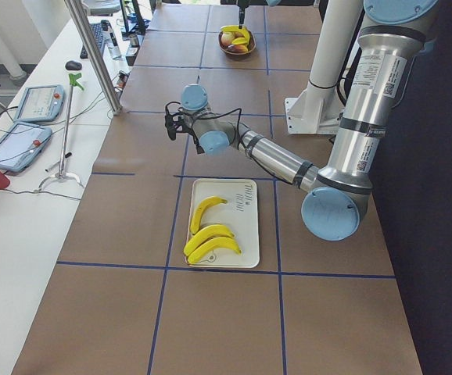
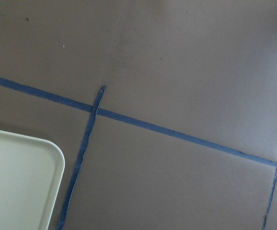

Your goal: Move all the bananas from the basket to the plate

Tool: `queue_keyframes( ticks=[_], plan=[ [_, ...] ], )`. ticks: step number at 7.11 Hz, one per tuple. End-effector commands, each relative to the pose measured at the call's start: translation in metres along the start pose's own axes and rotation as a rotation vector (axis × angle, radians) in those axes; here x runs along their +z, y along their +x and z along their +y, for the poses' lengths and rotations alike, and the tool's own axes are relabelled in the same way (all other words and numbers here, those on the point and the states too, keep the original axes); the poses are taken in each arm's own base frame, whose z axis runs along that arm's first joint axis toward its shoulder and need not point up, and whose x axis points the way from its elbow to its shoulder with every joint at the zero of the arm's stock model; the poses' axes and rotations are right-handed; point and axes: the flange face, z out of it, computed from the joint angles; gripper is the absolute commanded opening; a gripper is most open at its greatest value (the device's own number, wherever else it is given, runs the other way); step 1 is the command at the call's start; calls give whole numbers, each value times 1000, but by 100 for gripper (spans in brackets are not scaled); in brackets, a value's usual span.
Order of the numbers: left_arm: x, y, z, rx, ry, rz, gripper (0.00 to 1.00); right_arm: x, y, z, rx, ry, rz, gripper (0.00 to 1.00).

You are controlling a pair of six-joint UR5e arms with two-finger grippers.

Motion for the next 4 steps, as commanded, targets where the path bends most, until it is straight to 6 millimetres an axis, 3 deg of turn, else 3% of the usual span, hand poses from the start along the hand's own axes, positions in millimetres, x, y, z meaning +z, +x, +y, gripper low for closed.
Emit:
queue_keyframes(
  ticks=[1, 4],
  plan=[
    [-2, 0, 2, 2, 0, 3, 100, 5, 0, -3, 2, -3, 4, 97],
    [-2, 0, 3, 3, -2, 2, 100, 12, -6, -7, -8, -16, 5, 90]
  ],
)
